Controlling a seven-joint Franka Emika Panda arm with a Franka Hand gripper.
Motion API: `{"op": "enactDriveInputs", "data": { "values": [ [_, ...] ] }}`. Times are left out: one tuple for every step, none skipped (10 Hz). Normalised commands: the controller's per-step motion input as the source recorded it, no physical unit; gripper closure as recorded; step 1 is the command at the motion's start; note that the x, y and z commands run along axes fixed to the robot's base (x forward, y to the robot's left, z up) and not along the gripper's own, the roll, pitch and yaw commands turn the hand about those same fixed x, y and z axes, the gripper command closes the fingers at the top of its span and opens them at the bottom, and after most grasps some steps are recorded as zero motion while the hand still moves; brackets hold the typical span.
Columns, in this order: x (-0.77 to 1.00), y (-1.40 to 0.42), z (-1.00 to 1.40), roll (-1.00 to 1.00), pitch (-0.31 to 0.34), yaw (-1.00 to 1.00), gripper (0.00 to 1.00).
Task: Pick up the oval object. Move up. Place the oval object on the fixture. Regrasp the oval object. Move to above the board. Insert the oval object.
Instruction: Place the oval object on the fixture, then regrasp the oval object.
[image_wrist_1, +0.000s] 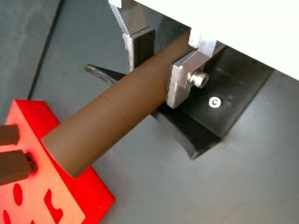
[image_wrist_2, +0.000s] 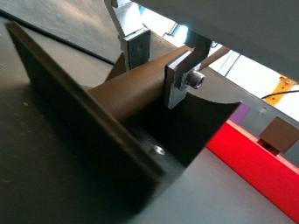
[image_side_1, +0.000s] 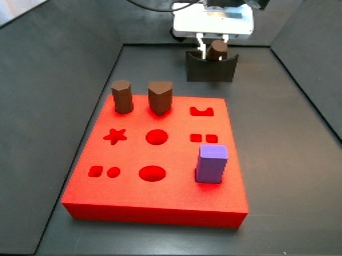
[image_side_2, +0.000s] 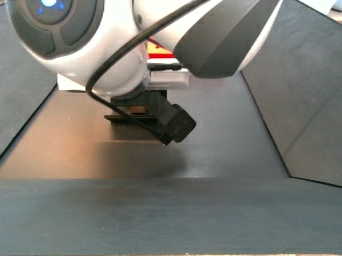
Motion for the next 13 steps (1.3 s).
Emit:
{"op": "enactDriveInputs", "data": {
  "values": [
    [0.0, 0.0, 0.0, 0.0, 0.0, 0.0, 0.0],
    [0.0, 0.0, 1.0, 0.0, 0.024, 0.01, 0.0],
    [0.0, 0.0, 1.0, 0.0, 0.027, 0.02, 0.0],
    [-0.02, 0.01, 1.0, 0.02, 0.037, 0.02, 0.0],
    [-0.03, 0.0, 1.0, 0.04, 0.048, 0.01, 0.0],
    [-0.03, 0.0, 1.0, 0.05, 0.059, 0.0, 0.0],
    [-0.03, 0.01, 0.87, 0.05, 0.07, 0.0, 0.0],
    [-0.03, 0.01, 0.75, 0.05, 0.072, -0.01, 0.0],
    [-0.03, 0.01, 0.45, 0.05, 0.077, -0.02, 0.0],
    [-0.03, 0.0, 0.33, 0.05, 0.07, -0.03, 0.0],
    [-1.0, 0.0, 0.0, -0.03, 0.057, 0.04, 0.0],
    [-1.0, 0.0, -0.03, -0.04, 0.044, 0.04, 0.0],
    [-1.0, 0.0, -0.01, -0.02, 0.001, -0.01, 0.0]
  ]
}}
